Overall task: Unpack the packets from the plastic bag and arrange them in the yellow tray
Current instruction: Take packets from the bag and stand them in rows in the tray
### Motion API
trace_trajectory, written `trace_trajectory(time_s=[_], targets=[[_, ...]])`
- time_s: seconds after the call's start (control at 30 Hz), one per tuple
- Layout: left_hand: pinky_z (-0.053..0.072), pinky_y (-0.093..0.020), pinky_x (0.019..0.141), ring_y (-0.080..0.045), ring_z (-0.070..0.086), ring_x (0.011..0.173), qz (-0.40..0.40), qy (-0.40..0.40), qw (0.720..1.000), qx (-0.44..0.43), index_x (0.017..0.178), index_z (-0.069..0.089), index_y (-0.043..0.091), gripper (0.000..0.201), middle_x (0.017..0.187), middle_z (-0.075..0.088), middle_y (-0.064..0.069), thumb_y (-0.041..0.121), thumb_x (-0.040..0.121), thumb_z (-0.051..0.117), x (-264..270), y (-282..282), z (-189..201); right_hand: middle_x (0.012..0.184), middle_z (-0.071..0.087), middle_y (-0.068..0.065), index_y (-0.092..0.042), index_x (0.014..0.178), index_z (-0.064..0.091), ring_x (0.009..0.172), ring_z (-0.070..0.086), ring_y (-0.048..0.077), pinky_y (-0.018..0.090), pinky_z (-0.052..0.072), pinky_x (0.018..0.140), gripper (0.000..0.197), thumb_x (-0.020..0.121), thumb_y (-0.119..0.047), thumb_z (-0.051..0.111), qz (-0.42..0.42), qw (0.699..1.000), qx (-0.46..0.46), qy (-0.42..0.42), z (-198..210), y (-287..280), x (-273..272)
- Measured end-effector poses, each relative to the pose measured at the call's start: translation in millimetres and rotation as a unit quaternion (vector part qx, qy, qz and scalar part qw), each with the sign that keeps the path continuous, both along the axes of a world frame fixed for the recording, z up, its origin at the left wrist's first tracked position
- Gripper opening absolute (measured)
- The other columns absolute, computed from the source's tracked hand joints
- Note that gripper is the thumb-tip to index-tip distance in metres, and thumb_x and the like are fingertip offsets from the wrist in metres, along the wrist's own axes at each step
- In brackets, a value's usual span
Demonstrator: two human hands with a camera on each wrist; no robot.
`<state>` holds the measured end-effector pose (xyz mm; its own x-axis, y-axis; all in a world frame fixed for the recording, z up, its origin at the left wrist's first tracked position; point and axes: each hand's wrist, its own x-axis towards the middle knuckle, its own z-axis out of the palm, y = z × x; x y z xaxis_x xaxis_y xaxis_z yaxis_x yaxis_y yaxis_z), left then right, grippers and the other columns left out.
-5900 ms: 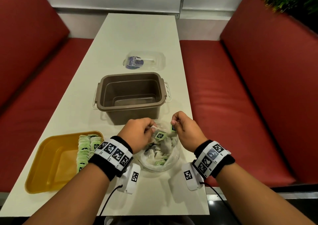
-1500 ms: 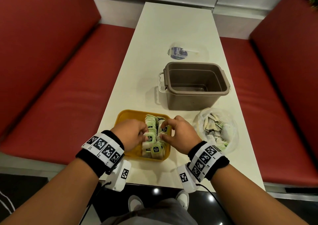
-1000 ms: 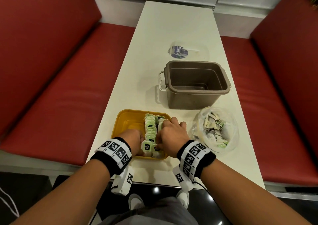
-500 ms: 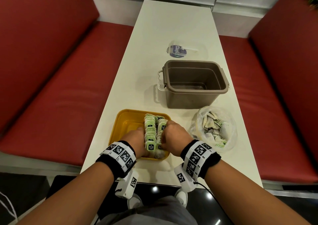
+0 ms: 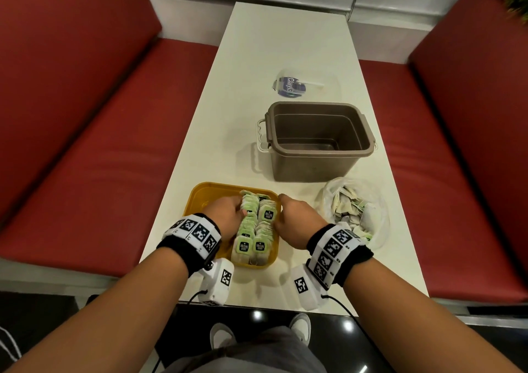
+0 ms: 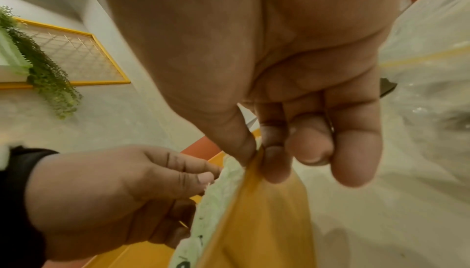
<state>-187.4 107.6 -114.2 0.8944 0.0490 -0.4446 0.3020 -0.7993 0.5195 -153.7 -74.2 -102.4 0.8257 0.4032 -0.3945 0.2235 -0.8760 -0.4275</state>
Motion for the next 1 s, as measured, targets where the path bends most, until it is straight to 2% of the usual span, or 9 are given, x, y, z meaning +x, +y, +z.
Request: trace_trajectory(time_s=[0.17,0.3,0.43,0.53,0.67,0.73,0.8,0.9,1.0], targets=[[0.049,-0.040,0.094,-0.029,0.060,0.108,-0.005,0.000,1.000,0.007,0.127,0.060,0.018,0.031,0.118,0.067,-0.008,0.024,0.102,0.043,0.9,-6.1,-2.5,0.107,0.067,0.012,-0.010,0.115,0.049,0.099,0.061,0.032,0.033,0.046,0.075,0.027,0.091,-0.021,0.056,0.014,1.000,0.006,0.000,-2.4,-1.7,4.0],[0.051,-0.038,0.091,-0.030,0.062,0.102,0.052,-0.016,0.998,-0.010,0.122,0.062,0.017,0.029,0.114,0.068,-0.010,0.021,0.100,0.044,2.9,1.1,-3.4,0.105,0.068,0.012,-0.010,0.118,0.048,0.099,0.062,0.032,0.036,0.050,0.079,0.029,0.092,-0.021,0.058,0.026,1.000,0.017,-0.005,-5.3,-3.9,6.3],[0.049,-0.038,0.096,-0.029,0.060,0.111,0.040,-0.012,0.999,-0.018,0.131,0.057,0.024,0.035,0.124,0.065,-0.006,0.019,0.099,0.043,0.8,-3.2,0.4,0.106,0.067,0.012,-0.010,0.120,0.047,0.099,0.061,0.032,0.038,0.051,0.081,0.031,0.092,-0.020,0.058,0.037,0.999,0.026,-0.006,-6.5,-3.4,9.4],[0.050,-0.039,0.093,-0.029,0.061,0.108,0.036,-0.008,0.999,0.002,0.128,0.058,0.025,0.034,0.122,0.066,-0.006,0.021,0.098,0.043,2.1,-4.5,6.6,0.105,0.070,0.012,-0.010,0.130,0.045,0.102,0.062,0.032,0.038,0.051,0.084,0.041,0.093,-0.021,0.057,0.041,0.998,0.041,-0.008,-4.5,-6.0,11.9],[0.049,-0.035,0.092,-0.029,0.060,0.110,0.057,-0.042,0.996,0.056,0.128,0.058,0.017,0.034,0.123,0.065,-0.009,0.016,0.096,0.046,8.3,-12.6,24.9,0.092,0.074,0.000,-0.015,0.144,0.043,0.096,0.063,0.017,0.029,0.048,0.086,0.049,0.097,-0.024,0.055,0.020,0.995,0.099,-0.013,9.5,-27.6,17.4],[0.046,-0.032,0.097,-0.026,0.058,0.116,0.065,-0.090,0.992,0.057,0.131,0.057,0.017,0.035,0.127,0.063,-0.006,0.017,0.096,0.051,14.0,-26.9,36.9,0.082,0.071,-0.008,-0.019,0.137,0.051,0.083,0.059,0.008,0.024,0.042,0.078,0.040,0.097,-0.024,0.057,0.004,0.992,0.126,-0.025,20.0,-46.6,22.2],[0.045,-0.029,0.098,-0.022,0.060,0.112,0.058,-0.130,0.990,0.028,0.126,0.061,0.020,0.032,0.124,0.064,-0.002,0.019,0.094,0.057,20.2,-47.0,46.6,0.081,0.068,-0.009,-0.021,0.127,0.059,0.081,0.058,0.009,0.025,0.044,0.078,0.031,0.096,-0.023,0.058,-0.017,0.989,0.139,-0.053,27.5,-67.6,28.4],[0.047,-0.028,0.093,-0.018,0.061,0.101,0.012,-0.154,0.988,-0.003,0.117,0.064,0.025,0.025,0.116,0.063,0.002,0.023,0.092,0.061,36.2,-87.7,49.5,0.091,0.067,-0.002,-0.019,0.118,0.064,0.084,0.059,0.016,0.031,0.050,0.084,0.025,0.094,-0.020,0.059,-0.071,0.983,0.137,-0.098,30.1,-107.8,44.1],[0.046,-0.029,0.094,-0.020,0.060,0.101,-0.053,-0.144,0.988,0.001,0.113,0.066,0.030,0.024,0.118,0.057,0.000,0.025,0.090,0.063,52.9,-125.8,38.0,0.112,0.057,0.008,-0.021,0.119,0.064,0.104,0.057,0.027,0.032,0.045,0.091,0.029,0.090,-0.024,0.061,-0.099,0.988,0.041,-0.113,21.7,-146.6,60.3]])
